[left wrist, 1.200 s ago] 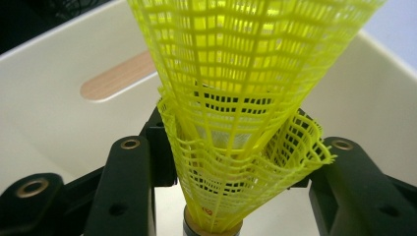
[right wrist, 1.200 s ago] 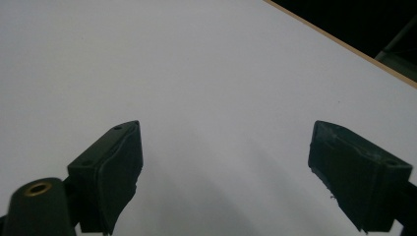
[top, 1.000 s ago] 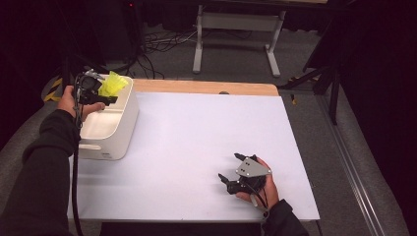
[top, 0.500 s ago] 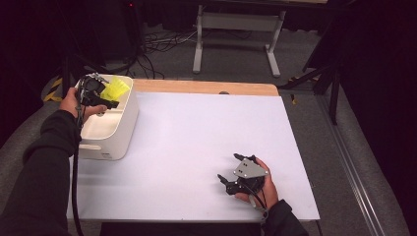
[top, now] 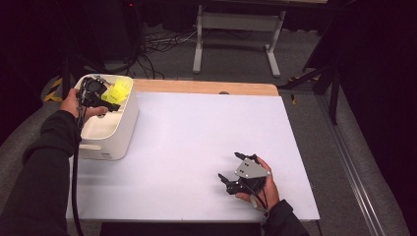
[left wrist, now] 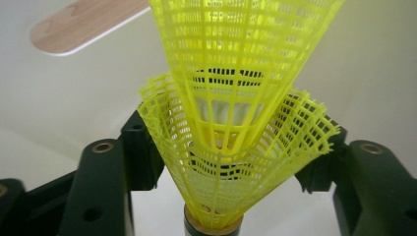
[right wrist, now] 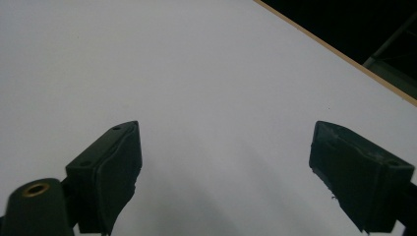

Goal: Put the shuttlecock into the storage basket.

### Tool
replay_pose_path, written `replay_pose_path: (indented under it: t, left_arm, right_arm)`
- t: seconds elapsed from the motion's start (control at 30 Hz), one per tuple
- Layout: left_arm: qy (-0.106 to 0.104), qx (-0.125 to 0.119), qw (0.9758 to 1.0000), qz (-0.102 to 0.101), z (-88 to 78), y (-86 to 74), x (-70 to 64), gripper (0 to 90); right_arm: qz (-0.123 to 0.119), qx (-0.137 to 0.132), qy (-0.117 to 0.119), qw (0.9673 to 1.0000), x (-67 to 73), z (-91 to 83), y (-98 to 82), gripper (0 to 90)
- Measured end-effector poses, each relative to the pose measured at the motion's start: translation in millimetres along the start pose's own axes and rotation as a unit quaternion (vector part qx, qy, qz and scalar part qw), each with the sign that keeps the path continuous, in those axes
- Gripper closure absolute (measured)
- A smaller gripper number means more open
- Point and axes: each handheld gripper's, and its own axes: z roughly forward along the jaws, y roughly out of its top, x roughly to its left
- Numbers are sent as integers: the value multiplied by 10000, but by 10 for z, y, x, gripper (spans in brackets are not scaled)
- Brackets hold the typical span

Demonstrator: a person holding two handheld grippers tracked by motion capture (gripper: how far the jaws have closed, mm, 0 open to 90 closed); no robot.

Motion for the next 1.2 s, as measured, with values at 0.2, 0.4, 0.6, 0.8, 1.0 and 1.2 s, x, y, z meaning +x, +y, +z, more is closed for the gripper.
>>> replay_pose_path:
  t: [0.2, 0.4, 0.6, 0.8, 1.0, 1.2]
  left_arm:
    - [211, 98, 9997, -91, 29, 17, -21, 154]
    - [294, -218, 9993, -84, -39, 22, -40, 94]
    - [480, -502, 9975, 112, -137, 29, -67, 82]
    - [411, -1023, 9938, 140, -320, -5, -106, 83]
    - [391, -1568, 9861, 381, -528, -44, -201, 107]
    - [334, -1924, 9793, 541, -678, -59, -321, 102]
  right_arm:
    - [15, -22, -5, 10000, -6, -12, 7, 136]
    - [14, -44, -6, 10000, -8, -20, 15, 136]
    - [16, -67, -32, 10000, -17, -35, 20, 136]
    - [8, -92, -61, 9999, -26, -57, 30, 136]
    - [-9, -104, -80, 9999, -24, -67, 46, 136]
    - [6, -120, -87, 9999, -27, -78, 50, 136]
